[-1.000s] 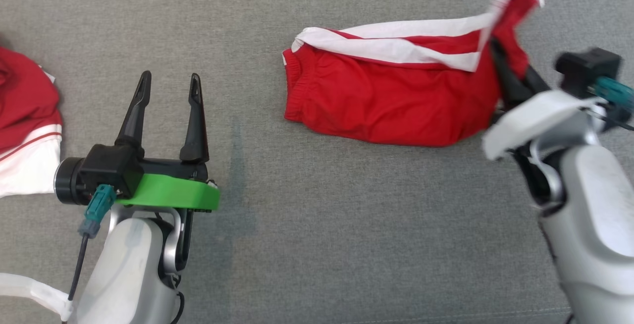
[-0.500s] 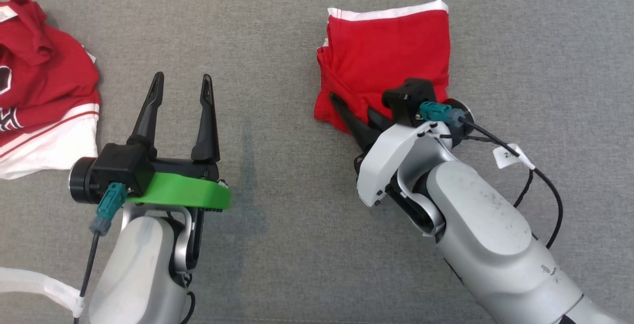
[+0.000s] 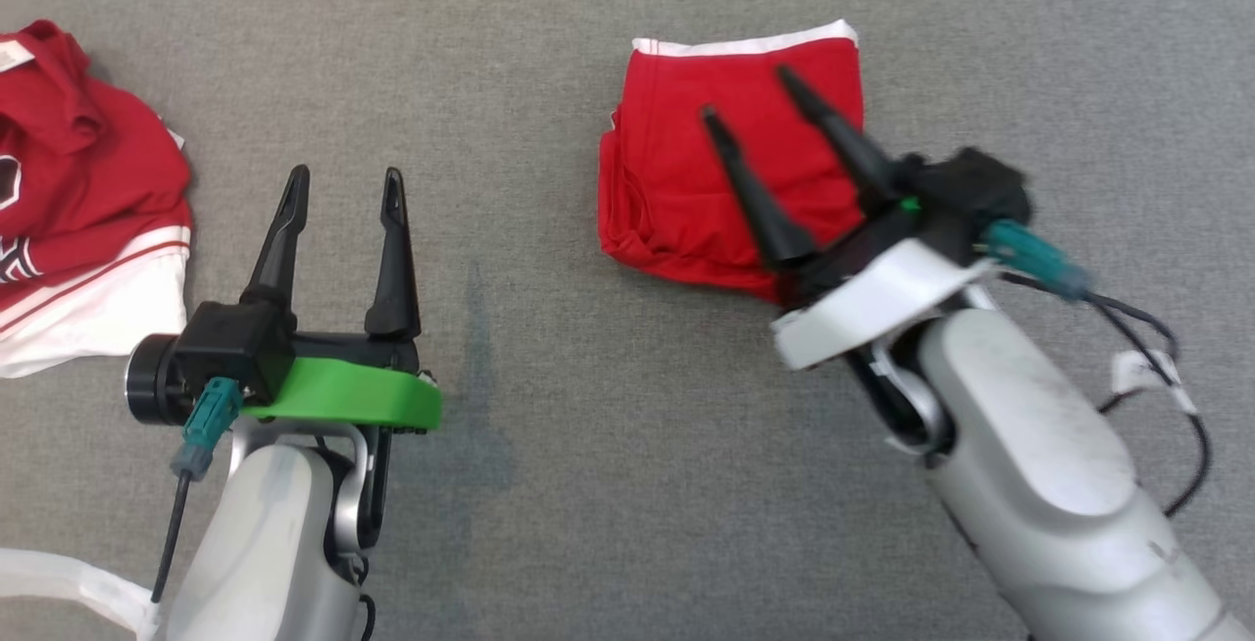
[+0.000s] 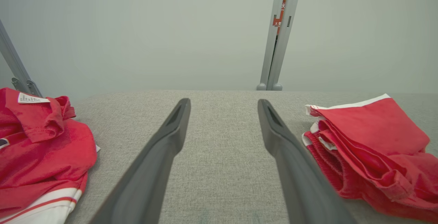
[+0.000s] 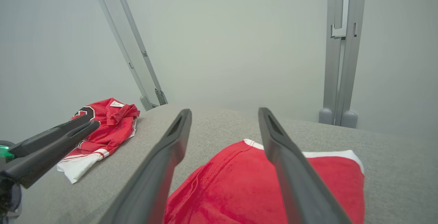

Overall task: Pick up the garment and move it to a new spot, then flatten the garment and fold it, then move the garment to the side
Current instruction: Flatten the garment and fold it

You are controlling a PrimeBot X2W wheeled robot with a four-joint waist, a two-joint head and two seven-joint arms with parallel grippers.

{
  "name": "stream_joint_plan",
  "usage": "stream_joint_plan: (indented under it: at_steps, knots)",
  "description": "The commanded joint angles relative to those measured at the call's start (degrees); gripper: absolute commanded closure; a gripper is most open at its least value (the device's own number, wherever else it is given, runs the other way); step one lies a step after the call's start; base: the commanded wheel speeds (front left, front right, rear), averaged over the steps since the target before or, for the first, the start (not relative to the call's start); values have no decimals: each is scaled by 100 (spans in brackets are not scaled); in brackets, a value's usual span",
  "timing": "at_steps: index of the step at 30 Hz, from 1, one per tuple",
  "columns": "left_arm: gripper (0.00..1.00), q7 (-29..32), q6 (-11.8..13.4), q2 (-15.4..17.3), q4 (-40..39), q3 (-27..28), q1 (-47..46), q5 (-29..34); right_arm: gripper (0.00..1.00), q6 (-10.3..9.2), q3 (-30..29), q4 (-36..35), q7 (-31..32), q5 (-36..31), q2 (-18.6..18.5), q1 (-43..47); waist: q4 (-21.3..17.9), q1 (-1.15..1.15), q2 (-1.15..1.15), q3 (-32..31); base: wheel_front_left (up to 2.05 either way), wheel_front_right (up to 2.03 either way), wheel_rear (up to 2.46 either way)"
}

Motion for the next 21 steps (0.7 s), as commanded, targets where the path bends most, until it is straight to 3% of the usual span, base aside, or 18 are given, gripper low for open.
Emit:
stream_joint_plan:
  at_steps: [1, 11, 21]
  knots:
    - [0, -19, 50, 72, -1, 37, 104, 28, 0, -9, -275, -161, -68, -80, -71, 213, -100, 0, 0, -98, 0, 0, 0]
    - [0, 10, 191, 317, -70, 138, 497, 53, 0, -8, -2276, -1177, 122, -626, -195, 1676, -440, 0, 0, -466, 0, 0, 0]
    - [0, 66, 263, 445, -113, 171, 1080, -52, 0, -8, -2782, -1791, 528, -873, 4, 2692, -474, 0, 0, -993, 0, 0, 0]
